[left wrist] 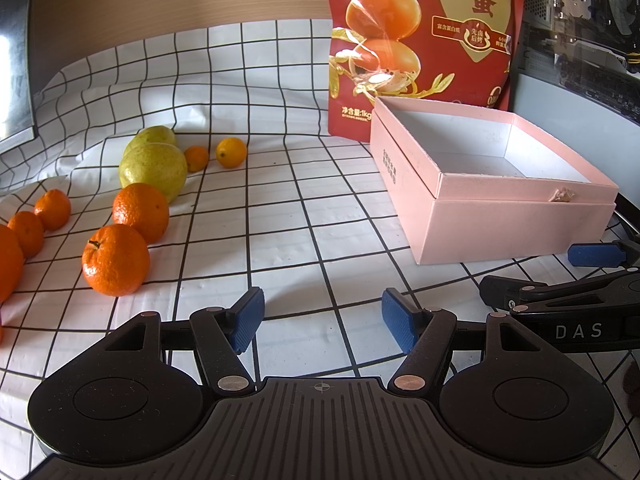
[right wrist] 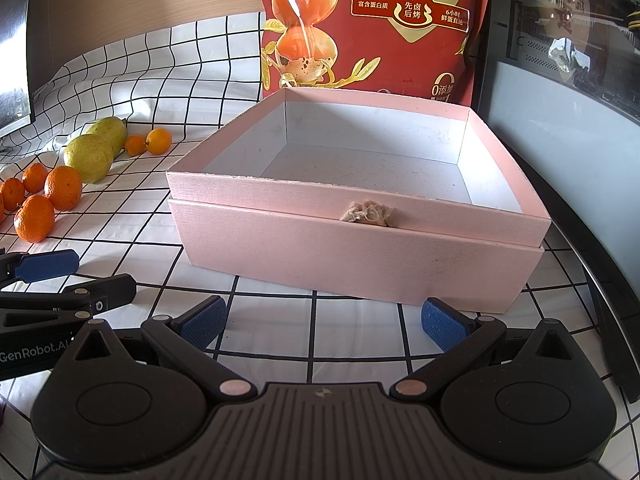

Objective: Organize fruits

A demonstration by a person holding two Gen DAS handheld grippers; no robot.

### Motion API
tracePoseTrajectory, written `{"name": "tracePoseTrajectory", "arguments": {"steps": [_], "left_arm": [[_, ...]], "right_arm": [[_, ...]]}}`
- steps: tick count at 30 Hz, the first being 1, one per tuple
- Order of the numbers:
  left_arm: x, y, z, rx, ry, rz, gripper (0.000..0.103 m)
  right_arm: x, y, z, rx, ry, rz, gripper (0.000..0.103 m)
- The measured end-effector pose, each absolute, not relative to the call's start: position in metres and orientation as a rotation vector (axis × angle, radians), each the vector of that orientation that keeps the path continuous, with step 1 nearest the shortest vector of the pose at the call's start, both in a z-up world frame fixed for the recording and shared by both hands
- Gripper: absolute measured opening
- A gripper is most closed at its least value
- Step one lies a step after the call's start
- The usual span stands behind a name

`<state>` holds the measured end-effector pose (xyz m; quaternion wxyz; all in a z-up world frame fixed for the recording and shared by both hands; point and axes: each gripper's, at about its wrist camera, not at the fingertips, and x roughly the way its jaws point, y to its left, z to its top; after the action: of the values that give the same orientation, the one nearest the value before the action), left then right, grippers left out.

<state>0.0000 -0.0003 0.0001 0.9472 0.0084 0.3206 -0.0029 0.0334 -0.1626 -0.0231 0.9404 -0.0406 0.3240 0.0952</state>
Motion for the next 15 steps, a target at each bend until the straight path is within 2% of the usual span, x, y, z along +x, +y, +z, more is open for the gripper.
{"name": "tracePoseTrajectory", "arguments": {"steps": [15], "left_arm": [[-0.0024,0.0053,0.0021,0.001,0.668,-0.048,0.069]], "right_arm": [[0.0374,-0.1655,-0.0224,-0.095,0.710,0.224,0.103]]}}
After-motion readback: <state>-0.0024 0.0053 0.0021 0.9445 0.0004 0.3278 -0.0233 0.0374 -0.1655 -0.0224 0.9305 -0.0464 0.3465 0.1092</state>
